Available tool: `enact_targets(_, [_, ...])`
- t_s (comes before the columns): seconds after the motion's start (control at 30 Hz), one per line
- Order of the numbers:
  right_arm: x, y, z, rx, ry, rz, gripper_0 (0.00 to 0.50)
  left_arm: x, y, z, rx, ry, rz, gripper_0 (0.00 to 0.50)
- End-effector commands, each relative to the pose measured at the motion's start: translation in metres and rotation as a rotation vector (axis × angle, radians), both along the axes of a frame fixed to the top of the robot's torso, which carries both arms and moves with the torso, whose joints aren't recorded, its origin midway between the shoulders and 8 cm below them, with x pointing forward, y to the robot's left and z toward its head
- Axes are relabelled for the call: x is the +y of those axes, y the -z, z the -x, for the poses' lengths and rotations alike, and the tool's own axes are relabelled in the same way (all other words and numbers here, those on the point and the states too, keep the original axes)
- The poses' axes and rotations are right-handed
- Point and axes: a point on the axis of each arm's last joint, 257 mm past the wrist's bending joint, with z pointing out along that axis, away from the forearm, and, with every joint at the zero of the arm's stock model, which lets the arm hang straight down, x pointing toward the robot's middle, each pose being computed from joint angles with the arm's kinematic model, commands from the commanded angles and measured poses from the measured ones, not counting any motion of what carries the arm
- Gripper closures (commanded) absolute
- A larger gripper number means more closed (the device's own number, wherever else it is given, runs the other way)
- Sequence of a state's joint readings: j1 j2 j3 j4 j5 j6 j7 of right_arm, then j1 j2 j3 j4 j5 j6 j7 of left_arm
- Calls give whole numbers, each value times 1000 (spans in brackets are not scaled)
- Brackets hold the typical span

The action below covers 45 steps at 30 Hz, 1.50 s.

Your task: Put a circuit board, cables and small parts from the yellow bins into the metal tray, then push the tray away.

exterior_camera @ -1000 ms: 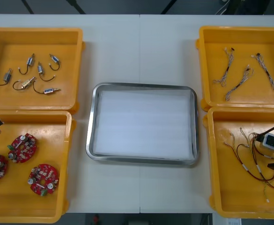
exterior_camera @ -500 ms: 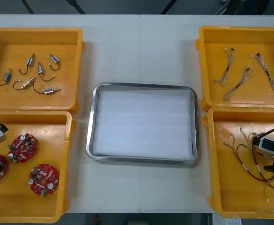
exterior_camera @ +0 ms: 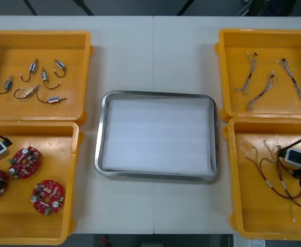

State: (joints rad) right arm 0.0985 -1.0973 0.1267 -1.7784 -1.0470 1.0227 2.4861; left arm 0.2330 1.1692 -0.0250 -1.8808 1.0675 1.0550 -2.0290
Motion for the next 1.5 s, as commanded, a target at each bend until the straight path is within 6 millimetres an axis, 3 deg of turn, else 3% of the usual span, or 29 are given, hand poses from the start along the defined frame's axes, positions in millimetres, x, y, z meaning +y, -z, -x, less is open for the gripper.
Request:
enact_targets(0.03, [-7,1,3,13,-18,30,500,15,5,11,26,-130,8,0])
enact_targets(0.43, [-4,-27,-18,-29,-36,34,500,17,11,15,38,-143,3,0])
enact_targets(0.73, [-4,-75,-19,-26,-49,57,500,16,12,16,44,-148,7,0])
enact_targets(0.9, [-1,-96,-15,-21,-25,29,500,17,12,16,42,-149,3,279])
enact_targets(1.0, [3,-108,-9,-12,-4,-3,500,18,13,16,43,-153,3,368])
enact_targets(1.3, [20,-136,8,30,112,-65,500,20,13,16,43,-155,-1,464])
enact_targets(1.5, [31,-146,11,44,210,-118,500,19,9,12,33,-151,1,500])
